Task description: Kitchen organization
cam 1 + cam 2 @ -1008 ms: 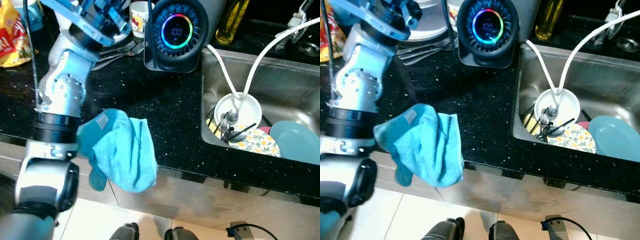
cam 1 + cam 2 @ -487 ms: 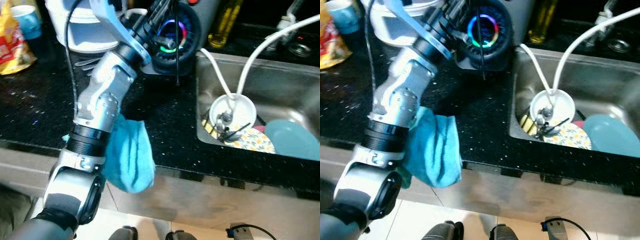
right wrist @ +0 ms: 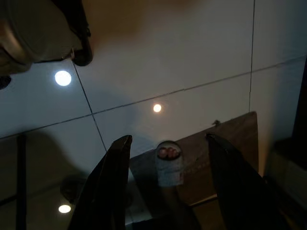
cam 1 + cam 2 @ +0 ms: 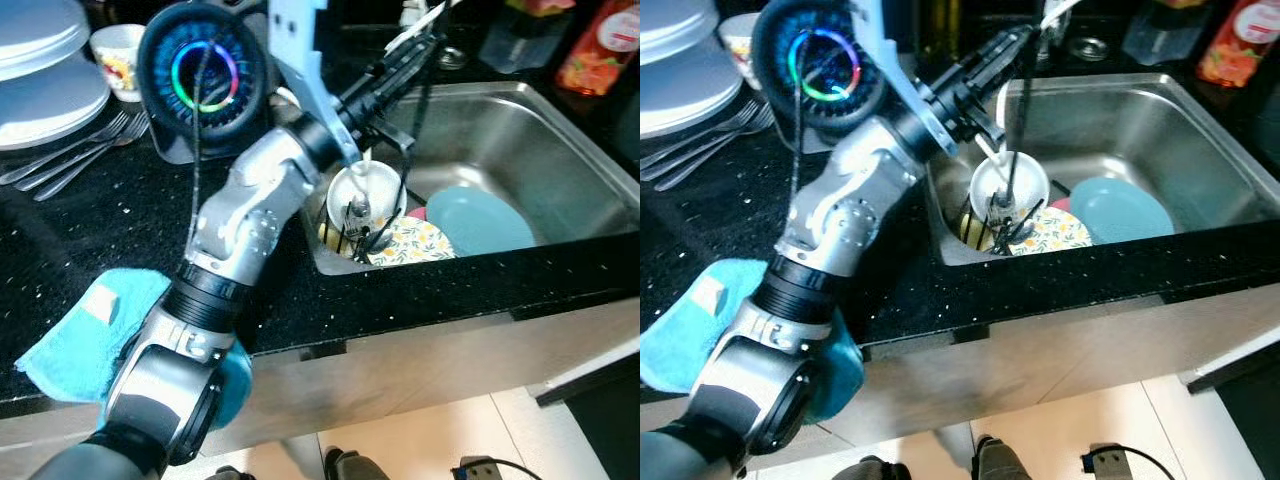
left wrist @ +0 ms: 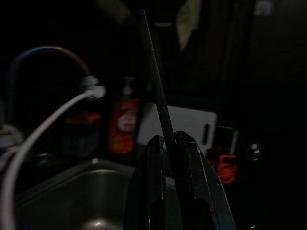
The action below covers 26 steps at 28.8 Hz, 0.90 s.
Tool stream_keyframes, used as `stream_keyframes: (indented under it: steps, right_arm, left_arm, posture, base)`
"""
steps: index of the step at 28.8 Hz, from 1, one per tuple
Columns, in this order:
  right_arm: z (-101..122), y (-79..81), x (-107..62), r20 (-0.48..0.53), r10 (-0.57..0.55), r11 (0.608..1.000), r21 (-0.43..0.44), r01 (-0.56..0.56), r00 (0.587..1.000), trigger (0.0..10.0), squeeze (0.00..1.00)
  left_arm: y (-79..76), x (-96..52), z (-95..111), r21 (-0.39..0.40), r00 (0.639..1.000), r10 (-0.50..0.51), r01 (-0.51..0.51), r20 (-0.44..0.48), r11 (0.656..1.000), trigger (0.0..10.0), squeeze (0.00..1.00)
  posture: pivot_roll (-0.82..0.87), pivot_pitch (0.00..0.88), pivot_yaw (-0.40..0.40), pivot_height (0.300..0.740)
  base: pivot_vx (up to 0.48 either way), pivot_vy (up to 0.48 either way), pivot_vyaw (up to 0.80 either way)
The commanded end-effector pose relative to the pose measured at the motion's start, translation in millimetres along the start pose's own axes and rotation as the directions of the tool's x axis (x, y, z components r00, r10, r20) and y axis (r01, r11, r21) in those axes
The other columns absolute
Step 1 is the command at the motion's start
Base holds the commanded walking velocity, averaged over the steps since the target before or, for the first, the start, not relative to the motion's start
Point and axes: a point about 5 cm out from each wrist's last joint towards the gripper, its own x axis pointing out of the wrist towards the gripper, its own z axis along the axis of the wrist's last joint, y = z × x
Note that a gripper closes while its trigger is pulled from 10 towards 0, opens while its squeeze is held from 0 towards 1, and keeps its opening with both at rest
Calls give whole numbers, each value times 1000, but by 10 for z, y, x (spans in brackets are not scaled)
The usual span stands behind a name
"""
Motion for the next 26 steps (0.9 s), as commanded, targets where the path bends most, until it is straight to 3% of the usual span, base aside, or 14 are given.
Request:
stream_keyframes:
  steps: [1,5,9,12,19,20,21,26]
  right_arm:
    - [-71,14,-9,-18,-1,1000,1,1,1000,10000,0]
    - [-119,10,-17,-26,-3,1000,-2,3,1000,10000,0]
    - [-310,-11,-55,-59,-10,1000,-2,10,998,10000,0]
    - [-415,-19,-80,-76,-14,1000,3,15,997,10000,0]
    - [-621,6,-135,-110,-15,1000,11,17,994,10000,0]
    - [-620,10,-136,-109,-16,1000,12,17,994,10000,0]
    - [-614,16,-134,-106,-16,1000,14,17,994,10000,0]
    - [-583,23,-126,-97,-17,1000,15,18,995,10000,0]
  left_arm:
    - [9,8,-32,12,999,0,1,-35,1000,10000,0]
    - [104,24,-143,26,994,34,-31,-105,999,10000,0]
    - [155,39,-331,75,979,18,-3,-203,997,10000,0]
    - [164,53,-360,79,976,5,13,-219,997,10000,0]
    - [58,183,-394,14,963,-170,177,-210,984,10000,27]
    - [31,202,-397,-3,959,-200,203,-202,979,10000,122]
    - [-7,217,-395,-9,953,-234,237,-194,972,10000,1000]
    - [-73,251,-367,-24,944,-290,290,-155,957,10000,1000]
  posture:
    - [39,163,-9,740]
    - [31,185,-5,740]
    - [4,227,16,740]
    - [-5,239,22,740]
    - [-24,275,45,740]
    - [-24,275,45,740]
    - [-27,274,45,740]
    - [-21,267,40,740]
  base:
    - [0,0,0]
    - [0,0,0]
    - [0,0,0]
    - [0,0,0]
    - [0,0,0]
    - [0,0,0]
    - [0,0,0]
    - [0,0,0]
